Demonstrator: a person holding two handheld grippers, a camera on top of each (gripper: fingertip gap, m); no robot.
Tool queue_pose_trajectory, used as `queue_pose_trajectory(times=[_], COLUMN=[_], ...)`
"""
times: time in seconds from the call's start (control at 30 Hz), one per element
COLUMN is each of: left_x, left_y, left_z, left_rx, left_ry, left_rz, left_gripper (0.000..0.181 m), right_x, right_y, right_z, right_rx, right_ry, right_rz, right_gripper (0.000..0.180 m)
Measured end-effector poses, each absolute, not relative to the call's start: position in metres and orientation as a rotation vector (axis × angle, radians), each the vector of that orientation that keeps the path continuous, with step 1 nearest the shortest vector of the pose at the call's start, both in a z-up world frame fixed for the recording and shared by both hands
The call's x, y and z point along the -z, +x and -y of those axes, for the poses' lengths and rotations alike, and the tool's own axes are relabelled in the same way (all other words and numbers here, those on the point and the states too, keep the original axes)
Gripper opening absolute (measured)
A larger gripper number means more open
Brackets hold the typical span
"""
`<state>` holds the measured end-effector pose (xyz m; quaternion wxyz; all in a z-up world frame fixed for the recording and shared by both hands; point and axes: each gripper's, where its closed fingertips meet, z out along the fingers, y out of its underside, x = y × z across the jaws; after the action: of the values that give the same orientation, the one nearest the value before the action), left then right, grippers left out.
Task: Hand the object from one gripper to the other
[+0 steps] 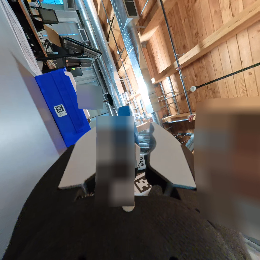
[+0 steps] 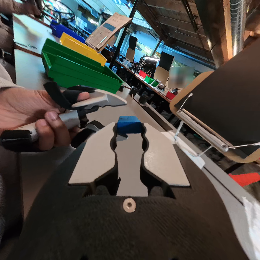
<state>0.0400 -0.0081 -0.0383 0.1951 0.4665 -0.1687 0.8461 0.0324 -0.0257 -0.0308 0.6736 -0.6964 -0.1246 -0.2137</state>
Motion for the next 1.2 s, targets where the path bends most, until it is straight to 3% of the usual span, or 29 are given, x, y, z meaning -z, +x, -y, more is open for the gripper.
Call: queue_pose_trajectory(times=[0.03,0.13,0.37,0.53,0.73,1.2], left_x=[0.039,0.040,0.027,0.039,0.045,0.049], left_y=[0.042,0.046,0.037,0.034,0.037,0.030], left_z=[0.007,0.005,0.014,0.030,0.027,0.035], left_rx=[-2.383,-2.437,-2.616,-2.568,-2.523,-2.428], left_ry=[1.323,1.351,1.222,1.195,1.243,1.177], left_rz=[0.502,0.660,1.360,1.667,1.559,1.544], left_gripper=[0.062,0.089,0.092,0.078,0.072,0.034], right_x=[0.031,0.031,0.026,0.031,0.032,0.036], right_y=[0.035,0.038,0.043,0.054,0.052,0.046], right_z=[0.028,0.034,0.044,0.045,0.044,0.039], right_rx=[0.430,0.198,-0.337,-0.492,-0.674,-0.682], right_ry=[-1.565,-1.545,-1.449,-1.413,-1.346,-1.348], right_rz=[0.261,0.214,-0.011,-0.154,-0.226,-0.225], right_gripper=[0.033,0.033,0.033,0.033,0.033,0.033])
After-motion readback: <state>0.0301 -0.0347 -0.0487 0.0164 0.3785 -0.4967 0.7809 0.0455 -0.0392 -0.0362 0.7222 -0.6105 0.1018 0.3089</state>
